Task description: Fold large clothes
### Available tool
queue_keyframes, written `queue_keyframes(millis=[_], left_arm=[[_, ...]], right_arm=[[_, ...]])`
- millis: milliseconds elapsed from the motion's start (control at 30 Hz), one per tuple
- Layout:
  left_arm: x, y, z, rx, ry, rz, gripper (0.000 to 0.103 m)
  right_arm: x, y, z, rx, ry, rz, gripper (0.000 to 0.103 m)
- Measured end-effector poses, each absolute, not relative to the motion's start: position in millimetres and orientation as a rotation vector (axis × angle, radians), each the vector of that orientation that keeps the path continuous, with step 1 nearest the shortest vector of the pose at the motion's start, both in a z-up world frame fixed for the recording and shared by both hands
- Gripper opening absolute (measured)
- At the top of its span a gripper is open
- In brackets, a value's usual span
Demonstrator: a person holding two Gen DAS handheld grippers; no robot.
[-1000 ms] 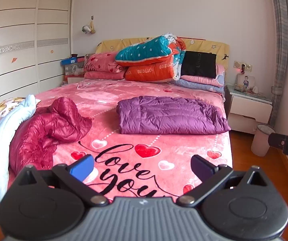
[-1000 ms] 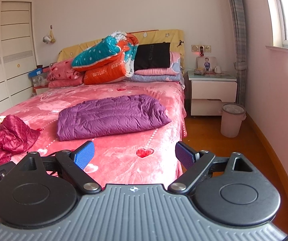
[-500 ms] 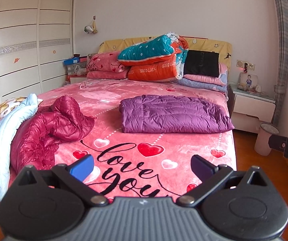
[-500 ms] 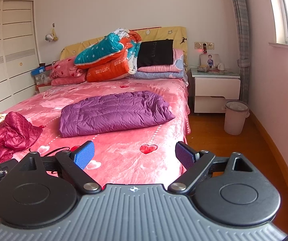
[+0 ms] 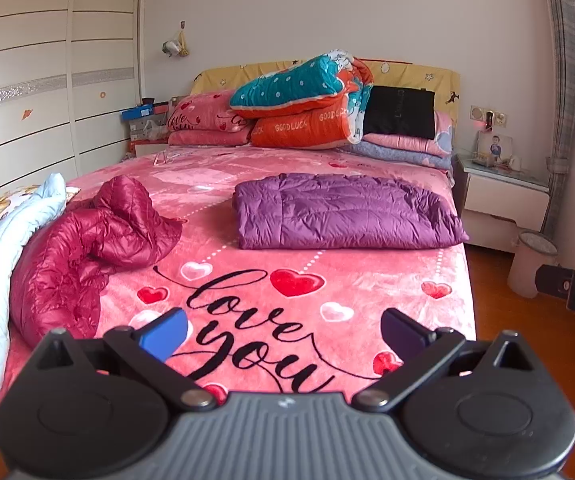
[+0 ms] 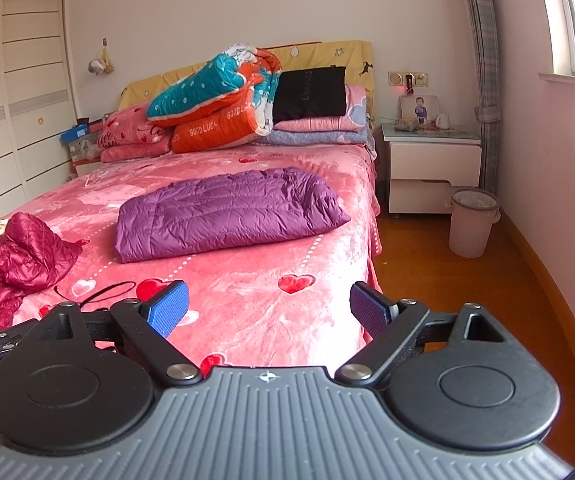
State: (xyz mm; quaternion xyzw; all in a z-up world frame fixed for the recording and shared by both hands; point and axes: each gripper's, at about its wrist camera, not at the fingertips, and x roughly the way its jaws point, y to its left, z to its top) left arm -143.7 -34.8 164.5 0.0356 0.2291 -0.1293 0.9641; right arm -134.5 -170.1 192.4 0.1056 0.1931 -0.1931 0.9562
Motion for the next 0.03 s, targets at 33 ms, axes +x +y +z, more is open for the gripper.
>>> queue_keyframes(millis=[33], left_arm=[[-142.1,-34.8,162.3,0.071,0.47,-0.258,0.102]], right_arm=[[-133.8,-170.0,191.2,0.214,0.395,-0.391,0.103]])
